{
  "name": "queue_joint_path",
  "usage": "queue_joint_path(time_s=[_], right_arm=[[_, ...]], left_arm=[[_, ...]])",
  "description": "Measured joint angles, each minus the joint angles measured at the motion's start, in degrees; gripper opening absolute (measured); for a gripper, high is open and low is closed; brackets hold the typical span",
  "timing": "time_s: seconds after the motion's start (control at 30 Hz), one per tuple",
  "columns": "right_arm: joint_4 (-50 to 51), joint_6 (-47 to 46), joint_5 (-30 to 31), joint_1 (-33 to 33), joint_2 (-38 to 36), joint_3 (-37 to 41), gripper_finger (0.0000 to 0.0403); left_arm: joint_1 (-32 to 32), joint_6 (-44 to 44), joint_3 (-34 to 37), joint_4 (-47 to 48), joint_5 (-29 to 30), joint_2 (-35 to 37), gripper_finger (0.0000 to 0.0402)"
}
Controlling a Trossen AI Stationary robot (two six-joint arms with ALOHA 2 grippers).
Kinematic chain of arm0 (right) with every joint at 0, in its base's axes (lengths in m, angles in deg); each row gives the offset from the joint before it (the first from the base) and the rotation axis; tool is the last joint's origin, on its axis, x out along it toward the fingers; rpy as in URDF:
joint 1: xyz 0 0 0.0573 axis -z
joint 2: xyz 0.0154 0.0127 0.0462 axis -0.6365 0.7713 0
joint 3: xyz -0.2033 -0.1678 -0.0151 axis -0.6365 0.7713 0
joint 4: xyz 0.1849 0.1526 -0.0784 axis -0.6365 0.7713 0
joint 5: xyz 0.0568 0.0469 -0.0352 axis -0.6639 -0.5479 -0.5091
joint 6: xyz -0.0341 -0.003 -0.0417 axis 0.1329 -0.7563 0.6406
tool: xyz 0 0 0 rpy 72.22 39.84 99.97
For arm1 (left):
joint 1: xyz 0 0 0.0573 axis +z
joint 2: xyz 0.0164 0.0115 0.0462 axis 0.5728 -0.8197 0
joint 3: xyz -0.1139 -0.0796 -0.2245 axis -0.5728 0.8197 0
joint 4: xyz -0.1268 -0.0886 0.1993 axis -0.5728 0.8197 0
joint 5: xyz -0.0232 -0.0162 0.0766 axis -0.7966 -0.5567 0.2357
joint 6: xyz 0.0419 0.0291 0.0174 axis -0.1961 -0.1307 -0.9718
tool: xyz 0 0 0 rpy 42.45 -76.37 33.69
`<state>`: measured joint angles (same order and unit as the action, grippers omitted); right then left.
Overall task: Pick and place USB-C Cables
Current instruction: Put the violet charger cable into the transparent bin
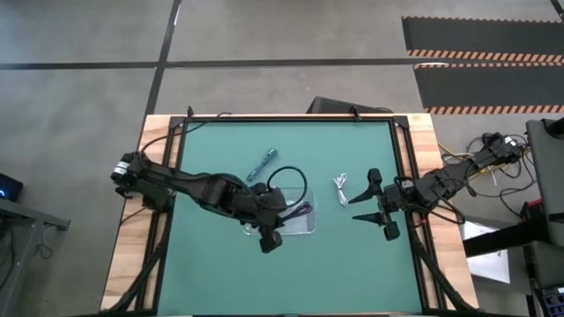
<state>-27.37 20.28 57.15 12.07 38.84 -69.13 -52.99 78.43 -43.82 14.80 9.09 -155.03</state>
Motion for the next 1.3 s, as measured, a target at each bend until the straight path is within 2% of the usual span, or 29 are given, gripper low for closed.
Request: queue_joint_path(time_s=[0.2, 0.37, 0.6, 1.0, 1.3], right_arm=[[0.16, 0.52, 1.53, 0.02, -0.26, 0.0, 0.0187], [0.52, 0.63, 1.53, 0.02, -0.27, 0.0, 0.0187], [0.84, 0.68, 1.9, 0.02, -0.22, 0.0, 0.0187], [1.39, 0.7, 2.94, 0.02, -0.24, 0.0, 0.0187], [2.16, 0.7, 2.91, 0.02, -0.24, 0.0, 0.0187]], left_arm=[[1.65, 1.32, -7.9, 13.64, -3.64, -4.93, 0.0015], [3.08, -1.31, -12.49, 19.53, -5.88, -9.07, 0.0015], [5.51, -6.25, -15.22, 26.7, -8.24, -13.65, 0.0015], [10.13, -16.37, -14.72, 27.46, -9.76, -17.31, 0.0015], [12.11, -18.28, -10.87, 24.45, -9.74, -17.28, 0.0015]])
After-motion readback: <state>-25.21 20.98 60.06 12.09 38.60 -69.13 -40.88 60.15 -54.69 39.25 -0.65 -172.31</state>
